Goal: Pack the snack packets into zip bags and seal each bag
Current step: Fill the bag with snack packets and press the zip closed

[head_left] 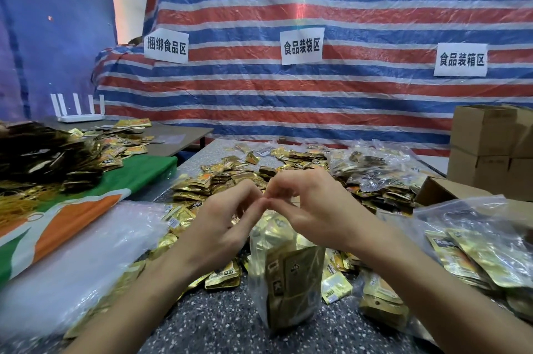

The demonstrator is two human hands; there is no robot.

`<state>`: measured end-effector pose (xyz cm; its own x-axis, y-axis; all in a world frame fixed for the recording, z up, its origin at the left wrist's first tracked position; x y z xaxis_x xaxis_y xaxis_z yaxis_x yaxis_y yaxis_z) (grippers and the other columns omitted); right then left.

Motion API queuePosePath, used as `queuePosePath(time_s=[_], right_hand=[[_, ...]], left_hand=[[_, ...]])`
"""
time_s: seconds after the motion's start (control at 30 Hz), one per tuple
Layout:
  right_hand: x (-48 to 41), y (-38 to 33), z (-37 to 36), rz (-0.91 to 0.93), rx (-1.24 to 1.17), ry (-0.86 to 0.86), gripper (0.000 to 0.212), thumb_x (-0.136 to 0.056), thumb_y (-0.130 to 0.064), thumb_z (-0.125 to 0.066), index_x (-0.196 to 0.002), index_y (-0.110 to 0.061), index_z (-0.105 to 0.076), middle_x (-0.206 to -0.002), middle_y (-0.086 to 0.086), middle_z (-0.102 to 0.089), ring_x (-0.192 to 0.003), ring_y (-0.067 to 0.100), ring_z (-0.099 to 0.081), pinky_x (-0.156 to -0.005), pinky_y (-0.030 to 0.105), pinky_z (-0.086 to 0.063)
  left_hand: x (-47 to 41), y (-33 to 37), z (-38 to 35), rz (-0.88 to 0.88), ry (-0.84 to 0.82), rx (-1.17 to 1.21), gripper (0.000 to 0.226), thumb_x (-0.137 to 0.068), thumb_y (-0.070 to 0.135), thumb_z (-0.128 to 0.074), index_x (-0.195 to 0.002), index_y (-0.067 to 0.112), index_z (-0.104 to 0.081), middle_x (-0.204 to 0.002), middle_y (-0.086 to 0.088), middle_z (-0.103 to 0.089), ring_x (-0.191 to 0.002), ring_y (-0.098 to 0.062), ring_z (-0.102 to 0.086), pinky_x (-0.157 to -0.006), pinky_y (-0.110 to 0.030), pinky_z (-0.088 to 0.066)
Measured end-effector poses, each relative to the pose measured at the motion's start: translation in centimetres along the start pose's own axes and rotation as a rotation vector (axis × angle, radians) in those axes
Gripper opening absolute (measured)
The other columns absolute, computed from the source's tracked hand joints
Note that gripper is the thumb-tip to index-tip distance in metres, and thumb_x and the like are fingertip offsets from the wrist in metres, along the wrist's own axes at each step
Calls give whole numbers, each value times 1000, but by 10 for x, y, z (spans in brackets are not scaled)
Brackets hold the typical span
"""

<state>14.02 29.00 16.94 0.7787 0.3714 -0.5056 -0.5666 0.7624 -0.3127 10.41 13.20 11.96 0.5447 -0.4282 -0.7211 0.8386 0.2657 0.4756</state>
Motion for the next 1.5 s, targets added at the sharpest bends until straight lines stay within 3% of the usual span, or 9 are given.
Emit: queuePosePath(time_s=[0.33, 0.43, 0.53, 0.7, 0.8, 0.9, 1.03, 1.17, 1.5], right_hand=[[4, 8, 7, -9, -123, -86, 9, -94, -26, -69, -89, -20, -73, -81, -4, -72, -76, 15, -67, -75, 41, -55], [6, 9, 8, 10, -114, -68, 10, -94, -21, -69, -86, -26, -70, -78, -10, -67, -75, 6, -62, -73, 33, -55], [8, 9, 5, 9, -69, -43, 8, -93, -22, -69, -86, -25, -72, -78, -12, -65, -77, 5, -60, -77, 37, -54], [13, 12, 8, -13, -58, -42, 11, -94, -33, -68, -89, -24, -73, -80, -13, -68, -77, 5, -61, -74, 32, -53], [17, 17, 12, -14, -37, -54, 11, -94, -33, -68, -90, -24, -74, -80, -16, -67, -79, 4, -60, -73, 28, -51], [23, 28, 20, -44, -22, -63, 10, -94, -32, -68, -91, -24, -74, -80, -19, -65, -81, 2, -60, -75, 26, -51], [34, 47, 29, -87, 23, -80, 14, -93, -37, -62, -92, -26, -71, -85, -15, -66, -81, 2, -60, -78, 30, -53], [44, 59, 29, -94, 80, -66, 8, -93, -42, -58, -90, -37, -63, -82, -19, -63, -80, -2, -59, -70, 21, -47], [67, 90, 36, -95, 134, 4, 24, -93, -50, -49, -94, -30, -63, -84, -18, -62, -77, 4, -59, -69, 40, -54]], left_hand=[[4, 7, -6, 26, 101, 153, 15, -95, 19, -59, -82, 26, -63, -74, 11, -61, -72, -9, -58, -66, -17, -43], [4, 8, -8, 55, 100, 172, 13, -95, 23, -57, -85, 25, -64, -77, 9, -63, -73, -12, -60, -64, -22, -47], [5, 10, -11, 62, 77, 149, 13, -96, 25, -53, -89, 21, -63, -77, 9, -63, -70, -12, -59, -61, -26, -48], [8, 13, -11, 34, 189, 124, 14, -93, 18, -57, -82, 16, -65, -72, 7, -62, -68, -12, -59, -59, -27, -47], [10, 15, -16, 27, 255, 135, 15, -92, 17, -58, -81, 24, -66, -70, 7, -64, -67, -11, -61, -56, -30, -47], [9, 7, -16, 75, 307, 189, 16, -92, 22, -60, -78, 26, -66, -72, 5, -65, -69, -11, -61, -59, -27, -48], [12, -5, -11, 106, 344, 245, 18, -90, 38, -57, -83, 26, -67, -75, 0, -67, -72, -15, -64, -64, -37, -53], [13, -8, -15, 118, 333, 235, 13, -92, 27, -60, -83, 26, -68, -75, 1, -67, -73, -15, -65, -68, -37, -54], [14, -19, -13, 136, 392, 234, 13, -92, 20, -58, -83, 19, -68, -75, -2, -68, -72, -15, -64, -67, -32, -53]])
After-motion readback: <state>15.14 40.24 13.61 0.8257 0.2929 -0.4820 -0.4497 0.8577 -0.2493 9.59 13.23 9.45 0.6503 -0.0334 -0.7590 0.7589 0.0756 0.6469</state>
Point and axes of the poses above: each hand's wrist, its own x-axis away from the middle knuckle, its own z-axis out of the back of the hand, y = z × x, the point moved 3 cm from there along -x, towards the middle knuckle
